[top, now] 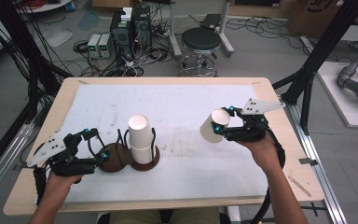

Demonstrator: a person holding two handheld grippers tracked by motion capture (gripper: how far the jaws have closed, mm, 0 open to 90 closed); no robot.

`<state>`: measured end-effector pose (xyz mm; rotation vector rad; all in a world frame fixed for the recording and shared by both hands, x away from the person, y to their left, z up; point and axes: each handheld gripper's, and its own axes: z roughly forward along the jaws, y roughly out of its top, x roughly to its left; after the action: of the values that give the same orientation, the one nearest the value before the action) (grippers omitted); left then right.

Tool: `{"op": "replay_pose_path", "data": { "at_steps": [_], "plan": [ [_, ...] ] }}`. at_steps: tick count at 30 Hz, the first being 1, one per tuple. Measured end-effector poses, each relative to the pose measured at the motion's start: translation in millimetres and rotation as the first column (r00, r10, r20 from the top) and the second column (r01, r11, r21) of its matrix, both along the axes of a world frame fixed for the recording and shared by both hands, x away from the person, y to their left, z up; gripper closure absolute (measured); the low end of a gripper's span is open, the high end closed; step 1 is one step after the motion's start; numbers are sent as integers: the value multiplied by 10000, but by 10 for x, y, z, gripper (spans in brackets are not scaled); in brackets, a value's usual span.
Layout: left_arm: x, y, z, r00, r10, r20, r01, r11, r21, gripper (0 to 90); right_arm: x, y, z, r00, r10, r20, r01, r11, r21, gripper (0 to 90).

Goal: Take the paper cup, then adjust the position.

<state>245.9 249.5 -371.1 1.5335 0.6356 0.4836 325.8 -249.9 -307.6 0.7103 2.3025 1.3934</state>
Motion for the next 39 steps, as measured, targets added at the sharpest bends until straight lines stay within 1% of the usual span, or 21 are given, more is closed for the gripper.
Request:
{"op": "replay_pose_path", "data": {
  "at_steps": [5,10,15,16,17,18,21,22,23,24,25,27,29,30,31,32,33,36,37,38,39],
  "plan": [
    [-48,-48,13,9998,-184,58,184,9998,-3,162,-1,-20,-17,10000,-24,-48,24,10000,28,355],
    [-116,-136,65,9984,-533,206,532,9986,46,162,-6,-26,-65,9998,-4,-180,4,10000,23,354],
    [-166,-301,152,9942,-1024,336,1021,9947,103,162,-20,-38,-90,9998,5,-204,-4,10000,52,354],
    [-178,-349,173,9930,-1121,361,1118,9937,98,162,-25,-39,-92,9998,20,-213,-19,10000,45,354],
    [-193,-450,217,9903,-1341,371,1336,9909,149,162,-35,-41,-90,9997,37,-226,-36,10000,25,354],
    [-193,-450,217,9903,-1341,371,1336,9909,149,162,-46,-39,-86,9995,17,-300,-16,10000,36,354],
    [-205,-629,287,9824,-1832,371,1828,9831,131,162,-60,-45,-74,9996,52,-268,-51,10000,24,354],
    [-203,-759,336,9748,-2193,420,2189,9757,124,162,-60,-50,-73,9997,71,-232,-70,10000,21,354],
    [-203,-759,336,9748,-2193,420,2189,9757,124,162,-62,-55,-73,9997,94,-232,-93,10000,31,354],
    [-186,-895,368,9672,-2496,474,2492,9684,143,162,-65,-61,-77,9997,93,-237,-92,9999,44,354],
    [-186,-895,368,9672,-2496,474,2492,9684,143,162,-65,-61,-77,9997,93,-237,-92,9999,44,354],
    [-162,-1034,373,9598,-2753,543,2744,9613,236,164,-71,-72,-89,9997,105,-235,-103,9999,72,354],
    [-131,-1178,351,9521,-3011,538,2998,9535,323,164,-91,-85,-108,9995,112,-293,-109,9999,86,354],
    [-97,-1319,314,9441,-3269,420,3254,9448,381,164,-96,-93,-113,9995,137,-284,-134,9999,83,353],
    [-97,-1319,314,9441,-3269,420,3254,9448,381,163,-105,-99,-115,9994,116,-337,-114,9999,80,354],
    [-60,-1451,271,9363,-3489,396,3469,9366,493,163,-107,-108,-116,9994,138,-311,-136,9999,72,353],
    [-60,-1451,271,9363,-3489,396,3469,9366,493,163,-114,-116,-116,9993,172,-339,-169,9998,97,354],
    [7,-1628,196,9285,-3702,272,3679,9275,660,162,-126,-136,-106,9993,242,-287,-237,9996,172,354],
    [26,-1683,172,9234,-3834,180,3817,9221,631,160,-138,-137,-102,9991,269,-320,-263,9995,184,354],
    [57,-1789,127,9173,-3976,239,3949,9156,759,160,-144,-139,-99,9992,289,-274,-285,9994,175,354],
    [57,-1789,127,9173,-3976,239,3949,9156,759,159,-144,-139,-99,9992,289,-274,-285,9994,175,354]
  ]
}}
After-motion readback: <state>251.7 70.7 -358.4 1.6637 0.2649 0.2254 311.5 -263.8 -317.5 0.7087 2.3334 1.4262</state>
